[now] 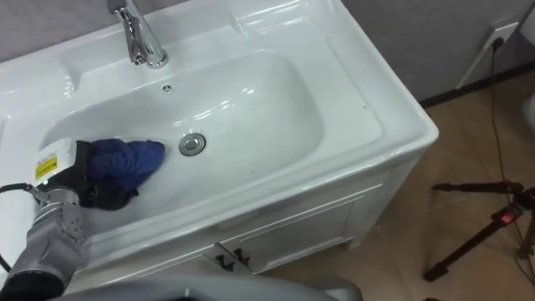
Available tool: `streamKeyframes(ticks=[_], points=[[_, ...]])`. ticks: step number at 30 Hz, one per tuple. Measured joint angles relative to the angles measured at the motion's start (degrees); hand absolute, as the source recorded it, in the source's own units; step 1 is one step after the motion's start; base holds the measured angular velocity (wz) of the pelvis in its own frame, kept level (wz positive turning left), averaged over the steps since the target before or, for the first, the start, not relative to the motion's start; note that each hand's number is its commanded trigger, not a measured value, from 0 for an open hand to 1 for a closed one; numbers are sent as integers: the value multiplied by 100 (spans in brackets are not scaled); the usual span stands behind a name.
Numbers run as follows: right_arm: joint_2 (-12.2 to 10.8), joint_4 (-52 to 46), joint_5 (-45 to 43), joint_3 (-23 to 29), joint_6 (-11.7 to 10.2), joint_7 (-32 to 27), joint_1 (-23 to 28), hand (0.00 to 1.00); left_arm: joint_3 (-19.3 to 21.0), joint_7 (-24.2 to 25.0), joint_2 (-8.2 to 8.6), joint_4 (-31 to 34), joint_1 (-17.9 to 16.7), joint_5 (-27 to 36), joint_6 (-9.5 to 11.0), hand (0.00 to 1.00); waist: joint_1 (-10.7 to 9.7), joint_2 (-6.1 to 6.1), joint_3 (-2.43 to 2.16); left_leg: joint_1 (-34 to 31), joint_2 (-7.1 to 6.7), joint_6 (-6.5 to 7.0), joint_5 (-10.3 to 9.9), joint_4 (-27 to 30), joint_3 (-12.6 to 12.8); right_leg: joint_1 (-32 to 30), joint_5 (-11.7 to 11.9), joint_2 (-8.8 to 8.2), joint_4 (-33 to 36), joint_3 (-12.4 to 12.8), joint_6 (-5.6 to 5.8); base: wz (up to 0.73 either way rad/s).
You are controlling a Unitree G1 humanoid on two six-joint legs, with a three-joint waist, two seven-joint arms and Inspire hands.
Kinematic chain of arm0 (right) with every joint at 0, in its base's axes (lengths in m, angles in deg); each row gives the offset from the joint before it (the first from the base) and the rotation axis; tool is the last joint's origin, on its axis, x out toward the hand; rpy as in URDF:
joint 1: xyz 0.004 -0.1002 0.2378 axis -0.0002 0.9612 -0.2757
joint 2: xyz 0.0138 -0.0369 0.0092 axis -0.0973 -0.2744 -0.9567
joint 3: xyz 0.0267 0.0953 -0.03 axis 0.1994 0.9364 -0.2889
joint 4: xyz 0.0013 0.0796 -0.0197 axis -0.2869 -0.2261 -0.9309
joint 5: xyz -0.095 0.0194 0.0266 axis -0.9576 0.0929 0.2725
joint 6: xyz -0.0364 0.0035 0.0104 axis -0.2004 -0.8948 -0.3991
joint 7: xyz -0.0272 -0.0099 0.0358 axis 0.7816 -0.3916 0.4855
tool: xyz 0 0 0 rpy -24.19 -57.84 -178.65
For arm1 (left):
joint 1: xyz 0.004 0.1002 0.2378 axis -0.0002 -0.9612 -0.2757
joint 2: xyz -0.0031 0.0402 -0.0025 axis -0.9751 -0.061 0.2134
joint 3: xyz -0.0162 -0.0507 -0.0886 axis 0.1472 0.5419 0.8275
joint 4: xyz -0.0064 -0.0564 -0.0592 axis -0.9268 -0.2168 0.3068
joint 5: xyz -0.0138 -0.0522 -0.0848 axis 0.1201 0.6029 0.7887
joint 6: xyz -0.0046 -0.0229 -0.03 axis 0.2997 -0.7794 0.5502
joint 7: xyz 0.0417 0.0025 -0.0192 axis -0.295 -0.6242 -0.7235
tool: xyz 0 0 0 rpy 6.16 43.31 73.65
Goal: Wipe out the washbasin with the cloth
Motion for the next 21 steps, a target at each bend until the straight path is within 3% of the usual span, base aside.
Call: streamKeyframes(ticks=[2,7,12,19,21], points=[[1,47,121,-1,-43,-1,-24,0,0,-17,0,42,32,-191,0,100,1,-9,23,-20,-2,0,0,-1,-21,-1,0,-8,-10,-40,0,12],[1,56,272,-6,-135,3,-65,0,1,-45,-16,270,41,-452,-92,100,13,3,17,-83,-6,-1,0,2,-69,9,10,-33,-89,-152,10,13],[0,102,263,-7,-185,4,-66,0,4,-149,-170,555,47,-629,-176,100,17,15,32,-151,-18,-1,1,4,-193,8,7,-71,-116,-304,14,16],[-7,247,418,-236,-262,2,-85,0,131,-155,-240,1026,51,-632,-306,100,106,48,58,-195,-18,-4,-1,78,-206,5,7,-79,-115,-352,14,4],[3,249,551,-238,-286,-1,-47,0,163,-157,-440,1366,56,-637,-309,100,196,99,83,-200,-16,-4,-1,94,-205,3,6,-76,-115,-342,12,0]])
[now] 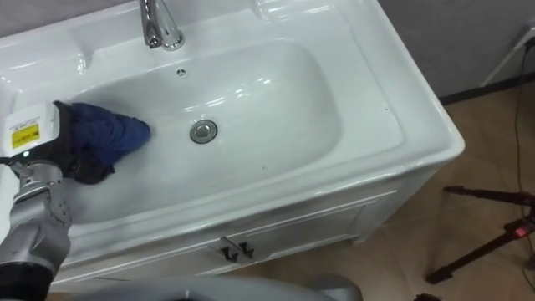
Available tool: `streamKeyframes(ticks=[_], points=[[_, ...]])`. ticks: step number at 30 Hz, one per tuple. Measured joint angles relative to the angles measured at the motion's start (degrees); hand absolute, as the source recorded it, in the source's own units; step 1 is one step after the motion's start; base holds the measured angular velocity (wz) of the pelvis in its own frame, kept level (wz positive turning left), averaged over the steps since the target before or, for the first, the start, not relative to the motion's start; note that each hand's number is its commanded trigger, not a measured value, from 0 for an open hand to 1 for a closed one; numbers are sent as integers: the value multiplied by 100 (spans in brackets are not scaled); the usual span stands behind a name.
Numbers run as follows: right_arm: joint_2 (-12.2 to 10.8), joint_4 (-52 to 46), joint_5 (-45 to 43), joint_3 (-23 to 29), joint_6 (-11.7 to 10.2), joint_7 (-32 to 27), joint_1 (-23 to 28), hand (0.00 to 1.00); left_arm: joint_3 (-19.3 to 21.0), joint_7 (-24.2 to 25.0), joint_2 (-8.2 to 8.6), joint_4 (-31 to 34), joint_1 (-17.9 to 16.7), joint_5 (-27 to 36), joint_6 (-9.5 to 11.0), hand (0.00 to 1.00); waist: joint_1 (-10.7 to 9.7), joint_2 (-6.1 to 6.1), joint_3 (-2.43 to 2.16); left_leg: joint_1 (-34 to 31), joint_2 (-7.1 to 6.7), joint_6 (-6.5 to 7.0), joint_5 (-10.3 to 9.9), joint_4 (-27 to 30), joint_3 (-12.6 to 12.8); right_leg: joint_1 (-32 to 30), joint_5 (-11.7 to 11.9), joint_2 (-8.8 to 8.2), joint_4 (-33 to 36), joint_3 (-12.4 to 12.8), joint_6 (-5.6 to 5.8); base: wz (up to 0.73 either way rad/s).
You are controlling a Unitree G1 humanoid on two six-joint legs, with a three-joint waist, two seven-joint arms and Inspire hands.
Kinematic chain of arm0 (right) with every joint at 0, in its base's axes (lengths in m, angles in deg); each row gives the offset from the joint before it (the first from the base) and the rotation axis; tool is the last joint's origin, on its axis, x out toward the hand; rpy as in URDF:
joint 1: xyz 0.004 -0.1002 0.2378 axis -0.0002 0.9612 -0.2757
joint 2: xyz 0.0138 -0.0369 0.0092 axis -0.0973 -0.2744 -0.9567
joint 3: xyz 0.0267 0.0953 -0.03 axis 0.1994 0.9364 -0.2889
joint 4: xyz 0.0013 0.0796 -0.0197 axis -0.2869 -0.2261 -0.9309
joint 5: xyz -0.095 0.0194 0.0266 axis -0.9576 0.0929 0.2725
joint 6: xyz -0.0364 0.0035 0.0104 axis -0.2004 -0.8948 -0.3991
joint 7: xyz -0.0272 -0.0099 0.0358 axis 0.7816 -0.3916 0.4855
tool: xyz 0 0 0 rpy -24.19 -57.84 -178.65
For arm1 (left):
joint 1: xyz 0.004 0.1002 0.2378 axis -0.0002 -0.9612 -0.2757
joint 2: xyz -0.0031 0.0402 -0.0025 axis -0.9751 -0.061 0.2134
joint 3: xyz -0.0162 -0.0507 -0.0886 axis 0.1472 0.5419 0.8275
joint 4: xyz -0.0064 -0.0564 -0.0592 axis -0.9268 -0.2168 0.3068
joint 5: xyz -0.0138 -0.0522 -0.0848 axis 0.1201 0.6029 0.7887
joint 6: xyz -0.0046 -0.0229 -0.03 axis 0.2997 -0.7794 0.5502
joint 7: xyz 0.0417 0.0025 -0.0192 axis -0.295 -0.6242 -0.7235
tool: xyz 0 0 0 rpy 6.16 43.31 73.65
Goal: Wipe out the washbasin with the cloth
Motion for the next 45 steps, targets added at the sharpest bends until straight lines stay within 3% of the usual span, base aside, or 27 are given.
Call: streamKeyframes(ticks=[1,3,11,16,22,34,41,45], points=[[8,0,51,0,-14,0,0,0,31,0,-131,138,6,0,0,100,35,30,6,-7,0,0,0,8,0,-9,0,-1,2,9,0,0],[8,9,134,0,-15,1,-4,0,191,0,-231,375,11,0,-10,100,68,59,-8,-39,-1,0,0,22,0,-58,0,-3,10,14,-1,0],[37,182,120,-60,-80,10,-1,0,850,-47,-255,1060,11,11,-105,100,168,107,-41,-83,-2,0,0,23,1,-72,2,-15,13,-32,0,3],[64,215,137,-120,-78,8,75,0,859,-115,-256,1203,12,9,-129,100,276,132,-49,-91,-4,0,0,32,0,-76,2,-21,21,-36,0,0],[64,220,147,-195,-77,3,109,0,965,-388,-266,1739,103,9,-99,100,327,90,-18,-126,-20,0,0,62,-17,-94,-6,-45,31,-48,12,2],[63,249,247,-199,-69,5,113,0,966,-559,-282,1784,240,85,-92,100,435,66,-20,-105,-80,1,0,58,-14,-84,-25,-102,37,-76,65,0],[80,228,246,-199,-71,96,111,0,966,-598,-294,1760,54,85,-89,100,519,131,-66,-98,-75,1,0,54,2,-70,-26,-93,38,-63,64,0],[91,231,234,-193,-45,197,123,0,1016,-584,-294,1745,-108,76,-99,100,601,101,-54,-92,-77,1,0,54,1,-85,-35,-97,44,-88,69,3]])
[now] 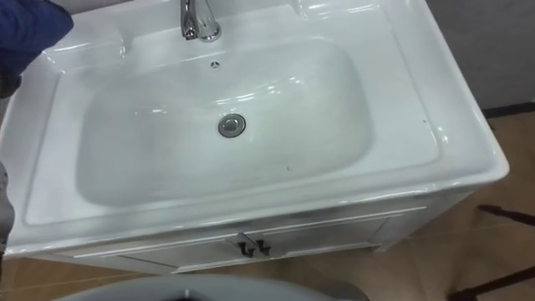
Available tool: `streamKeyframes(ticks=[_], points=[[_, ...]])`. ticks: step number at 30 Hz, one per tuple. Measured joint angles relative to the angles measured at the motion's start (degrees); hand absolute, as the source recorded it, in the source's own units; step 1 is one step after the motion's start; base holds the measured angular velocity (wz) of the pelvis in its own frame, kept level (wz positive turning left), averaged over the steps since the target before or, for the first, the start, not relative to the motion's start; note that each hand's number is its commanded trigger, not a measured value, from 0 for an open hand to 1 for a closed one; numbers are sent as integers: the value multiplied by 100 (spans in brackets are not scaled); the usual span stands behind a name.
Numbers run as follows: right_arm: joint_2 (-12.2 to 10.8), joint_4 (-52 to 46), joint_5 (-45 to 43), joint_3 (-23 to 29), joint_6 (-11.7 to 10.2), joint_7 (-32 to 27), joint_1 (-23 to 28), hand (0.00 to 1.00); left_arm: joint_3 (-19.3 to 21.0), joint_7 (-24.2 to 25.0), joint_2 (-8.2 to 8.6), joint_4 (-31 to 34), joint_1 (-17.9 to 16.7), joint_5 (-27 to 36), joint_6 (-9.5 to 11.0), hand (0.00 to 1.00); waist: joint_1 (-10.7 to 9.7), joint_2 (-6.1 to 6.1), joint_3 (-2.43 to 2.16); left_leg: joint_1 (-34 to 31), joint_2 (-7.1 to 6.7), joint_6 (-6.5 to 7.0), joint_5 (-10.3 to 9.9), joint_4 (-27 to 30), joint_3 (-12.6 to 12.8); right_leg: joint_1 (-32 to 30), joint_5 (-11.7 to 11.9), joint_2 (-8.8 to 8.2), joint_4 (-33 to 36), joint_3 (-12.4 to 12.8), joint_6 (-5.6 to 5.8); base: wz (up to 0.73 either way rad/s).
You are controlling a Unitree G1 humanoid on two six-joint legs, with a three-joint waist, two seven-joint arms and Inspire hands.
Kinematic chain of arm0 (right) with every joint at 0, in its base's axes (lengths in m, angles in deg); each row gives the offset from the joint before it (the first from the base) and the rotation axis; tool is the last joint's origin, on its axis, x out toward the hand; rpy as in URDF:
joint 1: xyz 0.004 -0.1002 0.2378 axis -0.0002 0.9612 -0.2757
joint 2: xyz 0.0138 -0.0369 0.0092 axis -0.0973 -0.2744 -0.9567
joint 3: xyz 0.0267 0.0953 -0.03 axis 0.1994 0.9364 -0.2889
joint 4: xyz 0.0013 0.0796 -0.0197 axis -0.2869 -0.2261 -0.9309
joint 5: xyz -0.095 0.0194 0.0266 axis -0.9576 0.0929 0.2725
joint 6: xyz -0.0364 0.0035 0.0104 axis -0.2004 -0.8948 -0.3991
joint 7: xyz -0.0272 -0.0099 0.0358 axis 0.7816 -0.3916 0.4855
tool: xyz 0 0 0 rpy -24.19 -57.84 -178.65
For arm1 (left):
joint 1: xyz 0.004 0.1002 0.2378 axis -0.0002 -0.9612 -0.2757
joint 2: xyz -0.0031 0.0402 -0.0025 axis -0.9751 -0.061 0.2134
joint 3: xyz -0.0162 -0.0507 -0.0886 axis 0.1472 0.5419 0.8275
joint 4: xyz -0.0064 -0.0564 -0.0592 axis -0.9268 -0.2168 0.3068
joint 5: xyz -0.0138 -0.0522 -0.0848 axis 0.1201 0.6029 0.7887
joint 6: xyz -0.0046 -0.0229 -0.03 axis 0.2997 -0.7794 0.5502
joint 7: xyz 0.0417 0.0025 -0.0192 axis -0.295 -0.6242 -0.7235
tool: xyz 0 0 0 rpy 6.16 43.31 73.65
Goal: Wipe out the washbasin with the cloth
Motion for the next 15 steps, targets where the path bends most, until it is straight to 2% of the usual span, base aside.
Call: streamKeyframes(ticks=[6,11,15], points=[[29,-2,-1,1,33,59,-4,0,261,110,1,0,-142,1,-231,100,2,-57,-9,0,-8,0,0,-8,-105,38,1,-13,-3,-90,2,9],[47,-18,50,0,32,48,28,0,278,127,8,-14,-295,11,-250,100,-7,-53,-6,30,-9,0,0,-8,-134,100,-1,-29,-19,-128,5,8],[66,-83,80,-20,33,35,4,0,275,128,139,-231,-446,10,-243,100,-12,-33,-3,59,-14,0,0,-8,-130,110,-7,-35,-19,-141,11,0]])
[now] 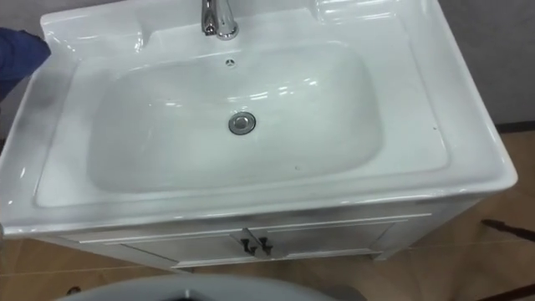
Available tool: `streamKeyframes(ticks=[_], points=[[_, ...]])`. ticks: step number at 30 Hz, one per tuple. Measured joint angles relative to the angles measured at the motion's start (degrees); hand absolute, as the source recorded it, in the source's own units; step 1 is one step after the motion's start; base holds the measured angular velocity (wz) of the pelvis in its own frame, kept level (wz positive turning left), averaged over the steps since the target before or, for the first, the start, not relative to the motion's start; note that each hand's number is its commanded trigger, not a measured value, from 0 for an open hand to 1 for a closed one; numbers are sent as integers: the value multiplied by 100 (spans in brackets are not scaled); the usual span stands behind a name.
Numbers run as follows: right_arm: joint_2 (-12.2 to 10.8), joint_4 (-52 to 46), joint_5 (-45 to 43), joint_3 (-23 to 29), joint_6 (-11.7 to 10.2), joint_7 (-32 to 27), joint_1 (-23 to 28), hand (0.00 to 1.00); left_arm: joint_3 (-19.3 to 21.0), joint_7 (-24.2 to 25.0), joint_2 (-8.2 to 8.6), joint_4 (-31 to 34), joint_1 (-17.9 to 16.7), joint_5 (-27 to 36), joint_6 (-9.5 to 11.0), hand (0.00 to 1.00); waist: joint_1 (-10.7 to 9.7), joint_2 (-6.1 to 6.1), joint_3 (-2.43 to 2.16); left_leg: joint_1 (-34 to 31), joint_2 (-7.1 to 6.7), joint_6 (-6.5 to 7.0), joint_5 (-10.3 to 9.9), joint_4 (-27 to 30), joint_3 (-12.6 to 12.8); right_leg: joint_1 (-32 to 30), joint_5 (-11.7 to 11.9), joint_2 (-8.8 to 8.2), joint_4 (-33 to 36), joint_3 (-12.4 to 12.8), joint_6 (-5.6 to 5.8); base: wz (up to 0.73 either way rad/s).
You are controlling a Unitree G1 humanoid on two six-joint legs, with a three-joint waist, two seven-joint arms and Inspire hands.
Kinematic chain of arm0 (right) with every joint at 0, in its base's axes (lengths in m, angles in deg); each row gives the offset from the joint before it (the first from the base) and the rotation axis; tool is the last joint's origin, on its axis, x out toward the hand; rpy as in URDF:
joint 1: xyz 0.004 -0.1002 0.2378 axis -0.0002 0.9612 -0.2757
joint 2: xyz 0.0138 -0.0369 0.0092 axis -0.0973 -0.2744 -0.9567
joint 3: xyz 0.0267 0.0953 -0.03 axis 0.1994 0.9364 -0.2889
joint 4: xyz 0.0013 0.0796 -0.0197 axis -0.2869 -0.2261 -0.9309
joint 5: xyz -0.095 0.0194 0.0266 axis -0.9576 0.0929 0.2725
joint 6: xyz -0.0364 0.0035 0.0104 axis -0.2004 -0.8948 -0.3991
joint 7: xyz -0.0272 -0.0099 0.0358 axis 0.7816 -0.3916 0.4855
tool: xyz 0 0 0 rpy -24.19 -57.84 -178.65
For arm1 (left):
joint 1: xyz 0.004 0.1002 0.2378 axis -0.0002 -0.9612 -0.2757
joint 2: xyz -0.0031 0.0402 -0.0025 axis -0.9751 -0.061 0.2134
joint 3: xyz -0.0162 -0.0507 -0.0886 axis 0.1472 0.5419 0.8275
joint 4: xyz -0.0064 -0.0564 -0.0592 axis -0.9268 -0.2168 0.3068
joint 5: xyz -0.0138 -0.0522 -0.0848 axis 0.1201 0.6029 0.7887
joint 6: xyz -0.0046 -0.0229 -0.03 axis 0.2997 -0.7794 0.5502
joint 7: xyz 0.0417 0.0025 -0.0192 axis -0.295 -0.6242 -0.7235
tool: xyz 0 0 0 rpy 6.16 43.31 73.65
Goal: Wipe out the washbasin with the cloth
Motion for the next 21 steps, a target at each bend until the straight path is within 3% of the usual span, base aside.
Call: streamKeyframes(ticks=[7,14,17,18,19,20,21], points=[[-4,-19,7,-54,142,44,109,0,-16,233,337,-495,-19,-4,-267,100,-30,-25,3,-5,-8,0,0,0,-5,-3,-3,-12,8,7,7,0],[-3,-38,-20,-57,247,68,114,0,-72,366,353,-495,-90,-6,-462,100,-52,-61,1,-7,-18,0,0,0,-1,9,-2,-23,9,7,11,0],[-1,-38,-35,-58,241,64,101,0,-96,367,377,-495,-89,-3,-461,100,-74,-67,4,-1,-18,0,0,-1,-4,22,-3,-26,24,-4,12,0],[-1,-57,-35,-60,238,61,99,0,-114,367,408,-495,-93,-3,-458,100,-69,-117,34,7,-18,0,0,-5,-3,40,-4,-26,21,-7,14,0],[-2,-110,-34,-59,231,62,98,0,-123,373,437,-494,-102,-2,-445,100,-70,-88,16,24,-19,0,0,-4,-4,90,-5,-26,7,-17,15,0],[-2,-149,-34,-59,228,62,100,0,-125,382,454,-494,-103,-2,-441,100,-78,-120,34,37,-20,0,0,-4,-4,95,-7,-28,5,-22,17,5],[-4,-153,-44,-53,224,60,108,0,-134,401,481,-494,-106,-4,-445,100,-121,-107,23,40,-22,0,0,0,-5,98,-12,-32,-4,-31,23,7]])
